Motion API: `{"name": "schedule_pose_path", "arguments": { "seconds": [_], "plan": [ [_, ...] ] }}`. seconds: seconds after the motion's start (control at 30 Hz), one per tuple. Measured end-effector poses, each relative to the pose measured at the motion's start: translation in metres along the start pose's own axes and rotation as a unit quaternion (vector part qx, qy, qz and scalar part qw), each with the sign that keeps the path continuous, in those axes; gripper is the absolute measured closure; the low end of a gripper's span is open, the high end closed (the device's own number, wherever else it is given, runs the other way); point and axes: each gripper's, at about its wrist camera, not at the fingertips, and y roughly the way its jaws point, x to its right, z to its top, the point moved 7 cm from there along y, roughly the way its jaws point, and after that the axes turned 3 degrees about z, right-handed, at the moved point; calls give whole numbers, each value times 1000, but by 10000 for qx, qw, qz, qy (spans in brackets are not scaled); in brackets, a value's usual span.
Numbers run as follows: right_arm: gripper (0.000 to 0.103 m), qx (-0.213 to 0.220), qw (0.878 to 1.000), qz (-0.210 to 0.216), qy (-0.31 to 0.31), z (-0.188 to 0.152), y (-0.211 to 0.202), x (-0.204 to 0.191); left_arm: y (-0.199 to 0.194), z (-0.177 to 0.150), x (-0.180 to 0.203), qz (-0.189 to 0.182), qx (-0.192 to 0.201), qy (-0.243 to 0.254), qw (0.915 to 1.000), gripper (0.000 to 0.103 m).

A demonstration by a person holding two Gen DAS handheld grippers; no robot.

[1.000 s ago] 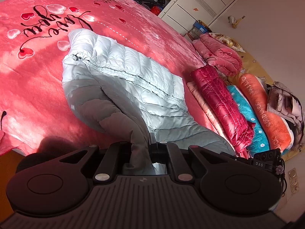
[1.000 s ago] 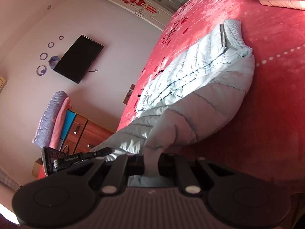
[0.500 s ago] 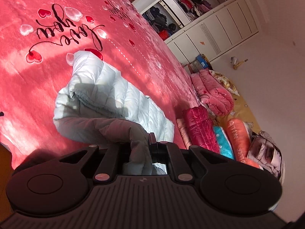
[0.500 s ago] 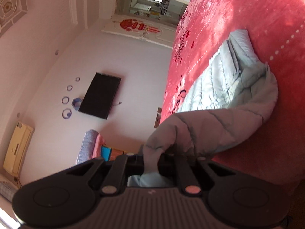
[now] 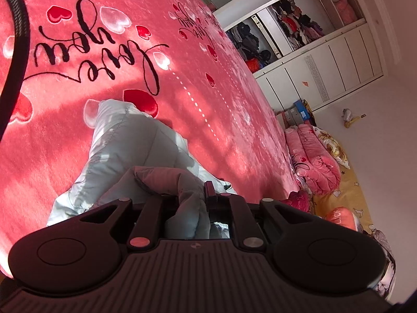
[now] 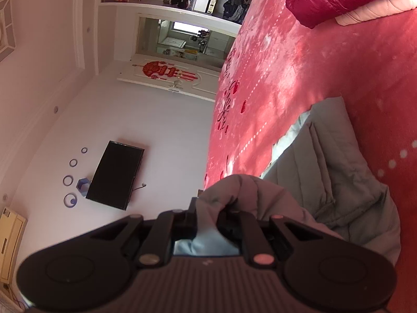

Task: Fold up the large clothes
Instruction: 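Lift the hem end with both grippers and fold it toward the collar, then open both grippers and press the folded jacket flat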

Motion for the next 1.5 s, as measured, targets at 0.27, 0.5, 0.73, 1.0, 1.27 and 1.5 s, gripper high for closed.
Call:
{"name": "schedule_pose_path", "arguments": {
  "seconds": [0.27,0.5,0.73,1.0,1.27,1.5],
  "plan": [
    [86,194,9990,-413,43,25,28,37,49,20,-10,246,-64,-28,9997,84],
    [35,397,9987,-296,84,39,41,43,33,26,-21,215,144,-73,9996,47],
    [19,600,9967,-267,-473,50,41,26,2,36,-21,186,584,-44,9981,41],
    [7,870,9786,-444,-1812,53,28,-21,-36,46,-3,532,1374,601,9873,29],
    [5,351,9386,-1018,-3279,11,55,-39,9,-12,36,748,704,1960,9752,31],
    [5,-362,8991,-1720,-4008,-32,103,-1,65,-41,44,1594,615,2879,9423,28]
  ]
}}
